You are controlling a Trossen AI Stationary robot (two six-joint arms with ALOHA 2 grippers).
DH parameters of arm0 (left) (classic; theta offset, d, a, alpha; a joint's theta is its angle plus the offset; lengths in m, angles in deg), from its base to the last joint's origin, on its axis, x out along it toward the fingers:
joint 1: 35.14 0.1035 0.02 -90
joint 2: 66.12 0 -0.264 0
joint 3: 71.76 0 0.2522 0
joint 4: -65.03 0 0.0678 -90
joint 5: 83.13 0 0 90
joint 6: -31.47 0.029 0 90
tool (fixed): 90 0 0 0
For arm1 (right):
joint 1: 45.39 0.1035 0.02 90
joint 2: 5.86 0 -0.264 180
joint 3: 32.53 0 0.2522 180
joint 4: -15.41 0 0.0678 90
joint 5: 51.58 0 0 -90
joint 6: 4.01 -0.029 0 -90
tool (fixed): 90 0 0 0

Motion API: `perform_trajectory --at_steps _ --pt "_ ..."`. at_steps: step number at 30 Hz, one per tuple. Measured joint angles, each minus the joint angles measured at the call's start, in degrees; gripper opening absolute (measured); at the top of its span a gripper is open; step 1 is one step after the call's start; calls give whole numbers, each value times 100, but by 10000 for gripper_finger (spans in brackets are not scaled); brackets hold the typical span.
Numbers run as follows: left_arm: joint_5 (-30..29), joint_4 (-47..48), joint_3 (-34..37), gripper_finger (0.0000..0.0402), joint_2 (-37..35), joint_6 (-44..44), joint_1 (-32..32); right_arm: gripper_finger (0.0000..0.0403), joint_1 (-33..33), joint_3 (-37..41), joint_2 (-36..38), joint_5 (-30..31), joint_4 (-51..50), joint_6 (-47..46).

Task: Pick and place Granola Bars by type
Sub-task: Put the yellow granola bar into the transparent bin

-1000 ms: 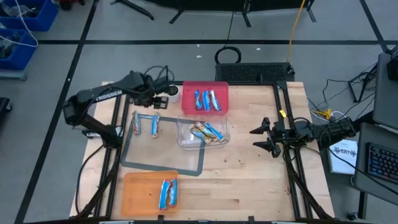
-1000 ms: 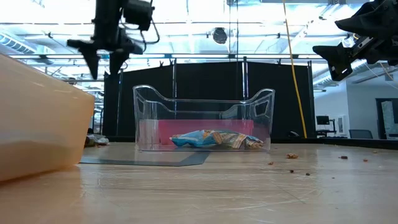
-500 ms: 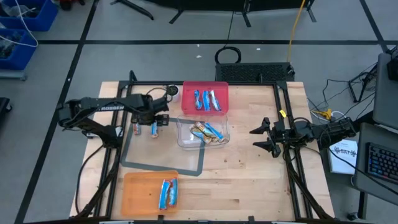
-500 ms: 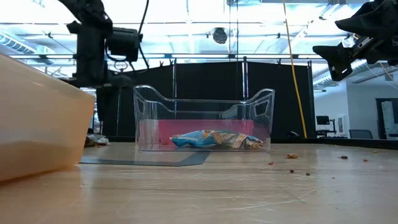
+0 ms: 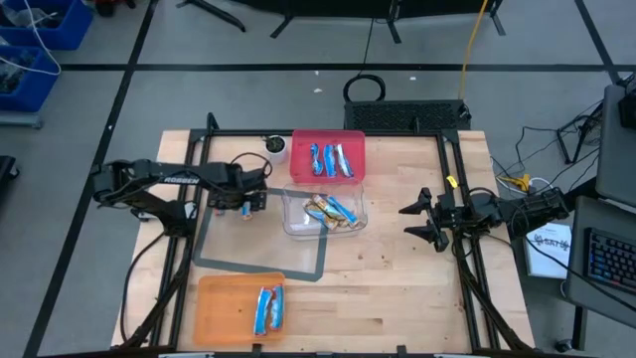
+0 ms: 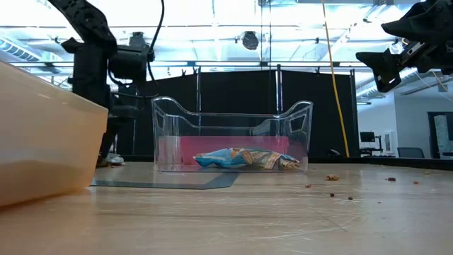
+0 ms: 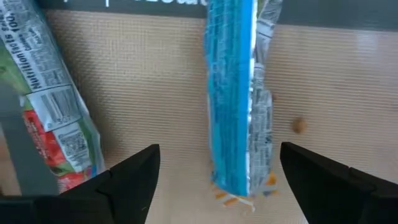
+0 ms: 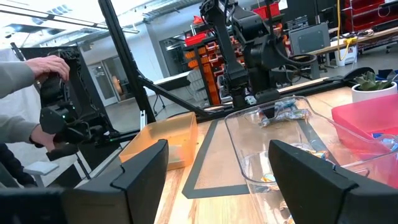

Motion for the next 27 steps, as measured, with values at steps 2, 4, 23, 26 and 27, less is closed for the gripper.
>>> perform_trajectory --at_steps 2,4,23,26,27 --pt "-23 -154 85 330 0 -1 1 267 1 0 0 -2 0 0" --pt "-23 -348 157 323 -2 -13 1 267 2 0 0 -2 0 0" --pt "-124 -906 332 155 0 -223 1 267 1 0 0 0 0 0" --pt "-128 -898 332 103 0 -247 1 267 0 0 0 0 0 0" --pt "-128 -897 332 86 0 -247 1 267 0 0 0 0 0 0"
